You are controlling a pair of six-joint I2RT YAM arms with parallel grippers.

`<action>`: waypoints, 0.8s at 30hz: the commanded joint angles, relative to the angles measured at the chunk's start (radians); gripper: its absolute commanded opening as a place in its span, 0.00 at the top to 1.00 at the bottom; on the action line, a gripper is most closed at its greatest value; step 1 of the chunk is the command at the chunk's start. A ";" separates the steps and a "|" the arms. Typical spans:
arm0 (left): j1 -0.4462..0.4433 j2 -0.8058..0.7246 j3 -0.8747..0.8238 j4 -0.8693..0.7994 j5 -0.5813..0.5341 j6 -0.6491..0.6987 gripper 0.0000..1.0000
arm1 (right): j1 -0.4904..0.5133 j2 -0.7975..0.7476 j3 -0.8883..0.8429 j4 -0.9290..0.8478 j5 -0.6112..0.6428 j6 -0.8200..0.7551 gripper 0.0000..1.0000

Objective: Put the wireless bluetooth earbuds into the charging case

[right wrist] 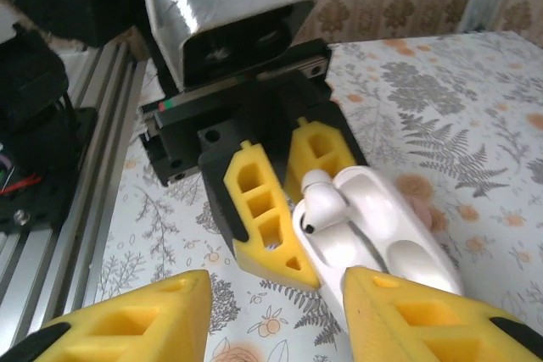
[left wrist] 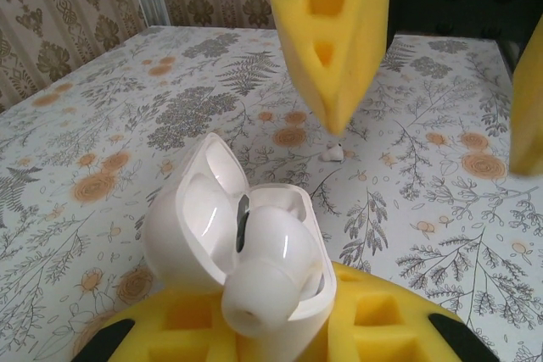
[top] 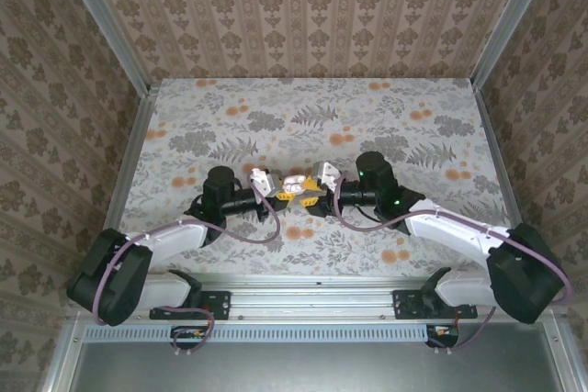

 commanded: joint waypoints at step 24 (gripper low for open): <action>0.001 -0.029 0.023 0.004 0.034 -0.002 0.99 | 0.007 0.182 0.102 0.189 -0.063 0.036 0.65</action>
